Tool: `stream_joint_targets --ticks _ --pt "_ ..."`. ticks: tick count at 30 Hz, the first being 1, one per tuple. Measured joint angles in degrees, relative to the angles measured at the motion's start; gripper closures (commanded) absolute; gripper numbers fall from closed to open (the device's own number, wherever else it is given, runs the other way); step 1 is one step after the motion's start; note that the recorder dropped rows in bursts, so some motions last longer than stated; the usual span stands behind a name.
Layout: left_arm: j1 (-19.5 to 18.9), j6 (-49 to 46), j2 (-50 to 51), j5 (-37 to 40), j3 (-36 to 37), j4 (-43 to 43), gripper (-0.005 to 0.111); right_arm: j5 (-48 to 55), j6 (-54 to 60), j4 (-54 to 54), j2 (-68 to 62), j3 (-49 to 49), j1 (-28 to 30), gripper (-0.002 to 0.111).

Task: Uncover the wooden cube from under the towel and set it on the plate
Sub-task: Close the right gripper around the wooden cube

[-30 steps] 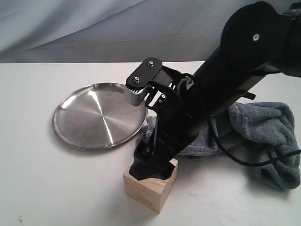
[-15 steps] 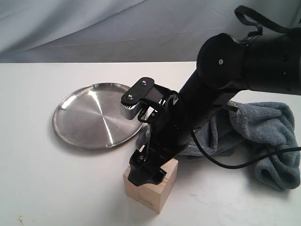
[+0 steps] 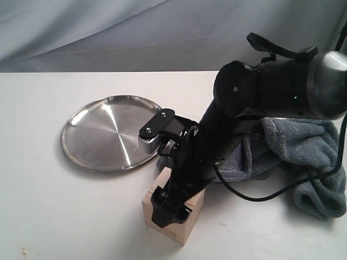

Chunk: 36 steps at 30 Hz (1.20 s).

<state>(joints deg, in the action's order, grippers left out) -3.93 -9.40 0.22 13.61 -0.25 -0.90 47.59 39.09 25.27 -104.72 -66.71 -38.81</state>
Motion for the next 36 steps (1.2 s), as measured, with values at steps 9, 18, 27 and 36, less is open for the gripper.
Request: stream_joint_targets --ticks 9,18,27,36 --pt "0.0 0.0 0.0 0.0 0.0 0.1 0.107 1.2 -0.2 -2.2 -1.0 0.0 -0.1 0.005" --pt "0.0 0.0 0.0 0.0 0.0 0.1 0.107 -1.3 -9.6 -12.5 -1.0 -0.1 -6.2 0.005" --pt "0.0 0.0 0.0 0.0 0.0 0.1 0.107 -3.1 -23.7 -19.4 -1.0 -0.1 -7.4 0.005" --pt "0.0 0.0 0.0 0.0 0.0 0.1 0.107 -3.1 -27.3 -18.5 -4.9 -0.1 -7.4 0.005"
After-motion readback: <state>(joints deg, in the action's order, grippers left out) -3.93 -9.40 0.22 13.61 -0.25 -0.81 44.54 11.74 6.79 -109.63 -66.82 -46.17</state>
